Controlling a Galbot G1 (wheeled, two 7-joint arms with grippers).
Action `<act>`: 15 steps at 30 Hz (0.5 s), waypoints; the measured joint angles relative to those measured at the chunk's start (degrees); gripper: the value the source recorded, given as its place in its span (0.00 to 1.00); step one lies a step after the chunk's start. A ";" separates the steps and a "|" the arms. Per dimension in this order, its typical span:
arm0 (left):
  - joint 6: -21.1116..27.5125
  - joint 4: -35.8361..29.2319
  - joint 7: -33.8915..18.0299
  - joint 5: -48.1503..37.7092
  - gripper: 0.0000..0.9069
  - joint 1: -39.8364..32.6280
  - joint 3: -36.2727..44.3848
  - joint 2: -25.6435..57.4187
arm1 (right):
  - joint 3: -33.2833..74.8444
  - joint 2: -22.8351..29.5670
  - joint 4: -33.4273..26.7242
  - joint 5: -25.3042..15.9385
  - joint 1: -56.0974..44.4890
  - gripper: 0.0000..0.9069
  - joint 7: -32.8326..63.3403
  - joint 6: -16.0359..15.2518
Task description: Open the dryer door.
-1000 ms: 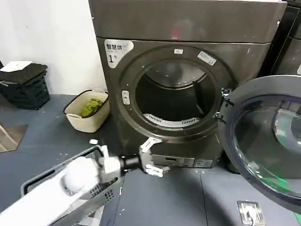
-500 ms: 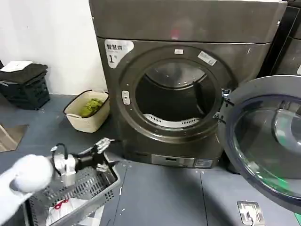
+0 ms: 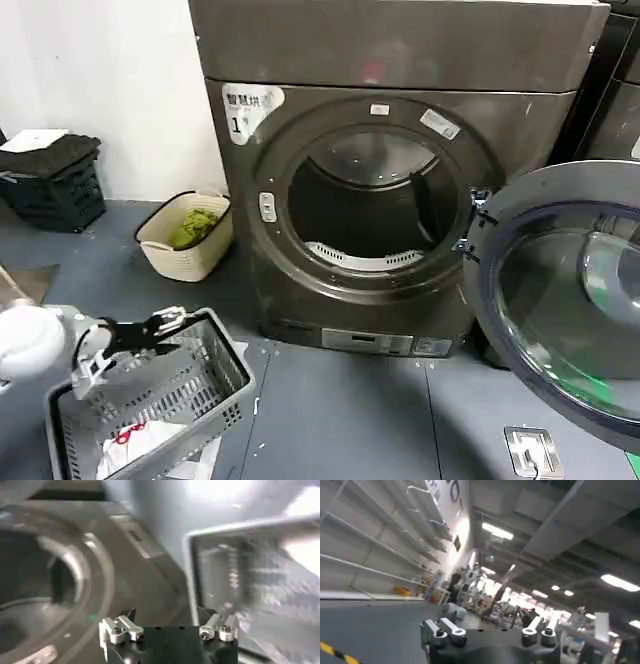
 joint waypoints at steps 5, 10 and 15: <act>-6.14 1.81 0.66 8.89 1.00 -0.12 -0.80 0.04 | -0.70 0.91 0.30 2.95 0.02 1.00 -0.77 2.90; -12.41 3.09 -1.91 19.62 1.00 -0.60 -1.81 0.04 | -1.15 1.52 0.31 3.16 0.30 1.00 -1.63 4.77; -13.73 3.87 -3.08 26.61 1.00 -0.59 -1.95 -0.06 | -1.56 1.86 0.30 3.03 0.51 1.00 -1.93 5.48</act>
